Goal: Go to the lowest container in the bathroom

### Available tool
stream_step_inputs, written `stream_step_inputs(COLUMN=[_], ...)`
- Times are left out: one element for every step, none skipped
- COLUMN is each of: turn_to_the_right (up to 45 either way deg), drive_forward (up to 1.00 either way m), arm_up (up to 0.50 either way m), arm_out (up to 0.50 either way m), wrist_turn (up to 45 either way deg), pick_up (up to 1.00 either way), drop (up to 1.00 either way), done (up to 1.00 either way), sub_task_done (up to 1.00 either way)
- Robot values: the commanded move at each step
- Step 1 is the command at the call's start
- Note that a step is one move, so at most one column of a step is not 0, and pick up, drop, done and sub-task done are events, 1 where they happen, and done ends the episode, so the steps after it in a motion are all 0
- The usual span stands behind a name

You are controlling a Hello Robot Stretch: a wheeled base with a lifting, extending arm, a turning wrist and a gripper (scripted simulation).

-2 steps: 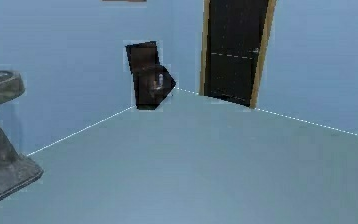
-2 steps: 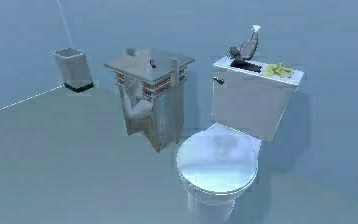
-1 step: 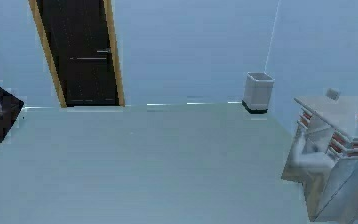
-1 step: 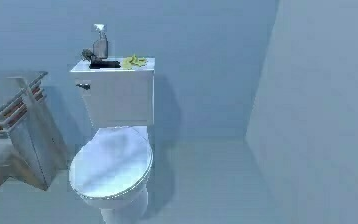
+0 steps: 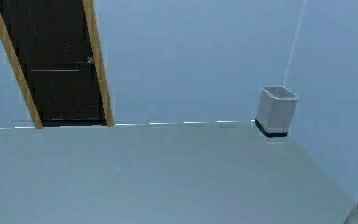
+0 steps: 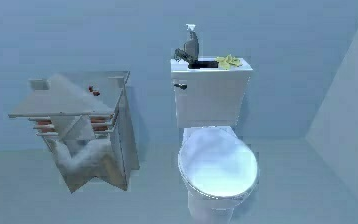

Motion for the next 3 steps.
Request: stream_step_inputs(turn_to_the_right=[15.0, 0.0, 12.0], drive_forward=[0.00, 1.00, 0.00], arm_up=[0.00, 0.00, 0.00], arm_out=[0.00, 0.00, 0.00], wrist_turn=[0.0, 0.0, 0.0], pick_up=[0.00, 0.00, 0.00], drop=[0.00, 0.00, 0.00], done=[0.00, 0.00, 0.00], sub_task_done=[0.00, 0.00, 0.00])
